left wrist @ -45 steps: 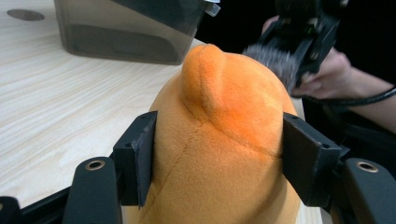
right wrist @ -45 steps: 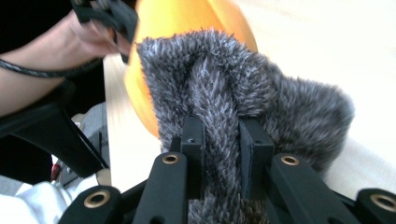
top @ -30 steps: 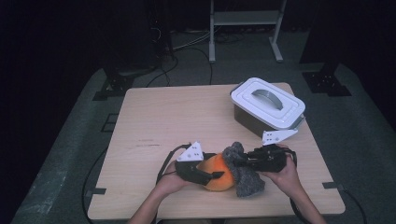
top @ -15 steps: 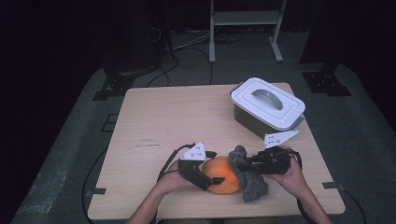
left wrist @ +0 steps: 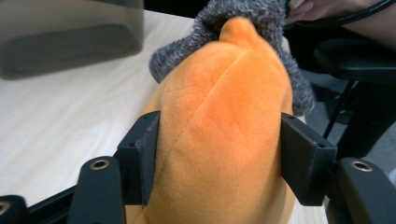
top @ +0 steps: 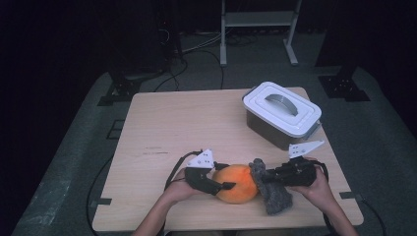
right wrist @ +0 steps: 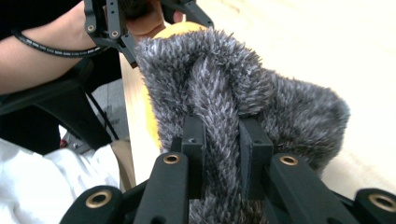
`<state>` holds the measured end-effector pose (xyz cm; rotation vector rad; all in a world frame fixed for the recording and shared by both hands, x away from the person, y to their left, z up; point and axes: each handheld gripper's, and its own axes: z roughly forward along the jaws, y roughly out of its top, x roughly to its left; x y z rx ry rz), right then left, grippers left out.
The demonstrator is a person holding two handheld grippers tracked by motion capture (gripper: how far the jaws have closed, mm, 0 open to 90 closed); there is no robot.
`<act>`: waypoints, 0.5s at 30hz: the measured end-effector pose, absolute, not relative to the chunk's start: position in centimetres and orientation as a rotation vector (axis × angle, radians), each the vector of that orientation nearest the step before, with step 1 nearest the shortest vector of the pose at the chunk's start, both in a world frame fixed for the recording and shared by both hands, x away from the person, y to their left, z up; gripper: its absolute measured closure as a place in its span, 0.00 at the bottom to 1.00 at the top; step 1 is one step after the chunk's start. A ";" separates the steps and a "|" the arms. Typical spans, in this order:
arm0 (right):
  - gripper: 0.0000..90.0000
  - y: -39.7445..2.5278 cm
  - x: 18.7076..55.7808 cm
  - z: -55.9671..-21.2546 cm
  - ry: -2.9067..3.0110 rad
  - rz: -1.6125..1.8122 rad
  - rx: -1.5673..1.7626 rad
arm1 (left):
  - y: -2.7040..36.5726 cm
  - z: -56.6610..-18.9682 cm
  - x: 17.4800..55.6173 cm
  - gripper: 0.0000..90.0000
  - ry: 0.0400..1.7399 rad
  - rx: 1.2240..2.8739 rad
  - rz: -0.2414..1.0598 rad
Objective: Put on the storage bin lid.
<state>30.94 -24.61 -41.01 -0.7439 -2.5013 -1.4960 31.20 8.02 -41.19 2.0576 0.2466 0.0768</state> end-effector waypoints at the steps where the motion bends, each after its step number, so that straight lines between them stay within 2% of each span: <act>1: 0.83 -24.6 31.0 -40.6 -2.503 -1.508 -0.745 | 8.0 -40.9 31.0 0.42 0.239 2.079 0.109; 5: 0.83 -22.7 31.1 -38.0 -2.519 -1.596 -0.662 | 7.8 -40.4 30.6 0.42 0.233 2.112 0.164; 11: 0.83 -20.0 31.5 -37.8 -2.580 -1.529 -0.625 | 7.9 -40.8 30.7 0.41 0.241 2.122 0.164; 15: 0.83 -20.0 31.8 -39.2 -2.603 -1.459 -0.651 | 8.3 -41.7 31.2 0.24 0.246 2.087 0.093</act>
